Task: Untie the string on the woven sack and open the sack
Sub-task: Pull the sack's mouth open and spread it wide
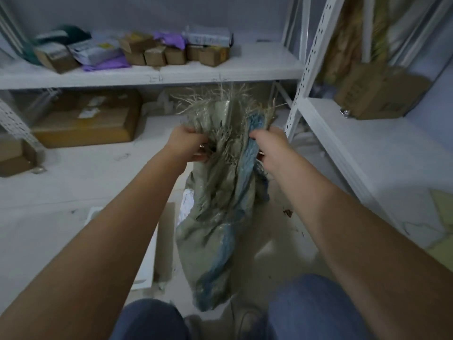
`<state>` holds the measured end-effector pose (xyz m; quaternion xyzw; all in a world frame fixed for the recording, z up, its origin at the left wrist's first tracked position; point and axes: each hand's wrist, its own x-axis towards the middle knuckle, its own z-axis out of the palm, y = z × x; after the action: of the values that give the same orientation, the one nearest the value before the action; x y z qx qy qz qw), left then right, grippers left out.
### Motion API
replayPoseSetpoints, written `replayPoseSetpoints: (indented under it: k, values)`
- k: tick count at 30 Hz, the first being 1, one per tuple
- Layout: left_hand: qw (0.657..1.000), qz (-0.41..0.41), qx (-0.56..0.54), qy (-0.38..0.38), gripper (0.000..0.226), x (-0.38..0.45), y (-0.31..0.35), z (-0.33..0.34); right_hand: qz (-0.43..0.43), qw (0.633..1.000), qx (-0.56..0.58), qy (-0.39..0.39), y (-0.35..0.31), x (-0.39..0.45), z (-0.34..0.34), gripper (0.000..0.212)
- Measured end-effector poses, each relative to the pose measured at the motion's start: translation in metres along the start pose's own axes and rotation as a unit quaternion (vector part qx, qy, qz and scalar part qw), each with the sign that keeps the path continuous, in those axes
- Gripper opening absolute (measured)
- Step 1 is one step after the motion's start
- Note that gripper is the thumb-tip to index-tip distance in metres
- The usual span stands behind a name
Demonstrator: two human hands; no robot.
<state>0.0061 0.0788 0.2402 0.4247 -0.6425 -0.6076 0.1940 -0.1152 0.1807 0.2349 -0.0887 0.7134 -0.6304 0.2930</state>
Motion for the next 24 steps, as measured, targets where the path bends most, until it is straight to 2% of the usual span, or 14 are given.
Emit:
replayPoseSetpoints:
  k: [3,6,7,9,11,13,14,16,18,21,23,24]
  values:
    - [0.998,-0.008,-0.058,0.013,0.017,-0.031,-0.01,0.001,0.024,0.999,0.027,-0.012,0.012,-0.021,-0.01,0.01]
    - [0.995,-0.053,-0.055,0.058,0.022,-0.048,-0.049,0.003,0.107,0.992,0.046,-0.048,0.048,-0.04,-0.021,0.006]
    - [0.993,-0.077,-0.05,0.071,0.022,-0.049,-0.059,0.002,0.131,0.987,0.065,-0.061,0.06,-0.043,-0.023,0.011]
    - [0.99,-0.118,-0.065,0.049,0.02,-0.047,-0.071,0.002,0.162,0.98,0.101,-0.061,0.071,-0.047,-0.02,0.025]
    - [0.989,-0.131,-0.073,-0.002,0.024,-0.046,-0.076,0.002,0.179,0.98,0.052,-0.063,0.079,-0.046,-0.012,0.043]
    - [0.988,-0.149,-0.024,-0.037,0.026,-0.042,-0.081,0.001,0.204,0.975,0.008,-0.091,0.091,-0.044,-0.004,0.064]
    - [0.986,-0.157,0.004,-0.052,0.024,-0.04,-0.084,0.001,0.221,0.968,-0.018,-0.12,0.092,-0.047,-0.001,0.064]
    - [0.983,-0.162,0.012,-0.082,0.018,-0.041,-0.086,0.0,0.218,0.957,-0.077,-0.176,0.094,-0.055,0.003,0.049]
    - [0.982,-0.147,-0.028,-0.119,0.013,-0.043,-0.082,0.002,0.195,0.956,-0.099,-0.197,0.098,-0.052,0.003,0.045]
    - [0.976,-0.132,-0.027,-0.171,0.03,-0.044,-0.08,0.003,0.146,0.959,-0.148,-0.194,0.095,-0.049,0.001,0.054]
    - [0.972,-0.123,0.017,-0.2,0.05,-0.043,-0.086,0.002,0.122,0.952,-0.198,-0.199,0.097,-0.048,-0.001,0.045]
    - [0.972,-0.117,0.031,-0.202,0.053,-0.042,-0.09,0.001,0.108,0.949,-0.215,-0.206,0.095,-0.05,-0.003,0.035]
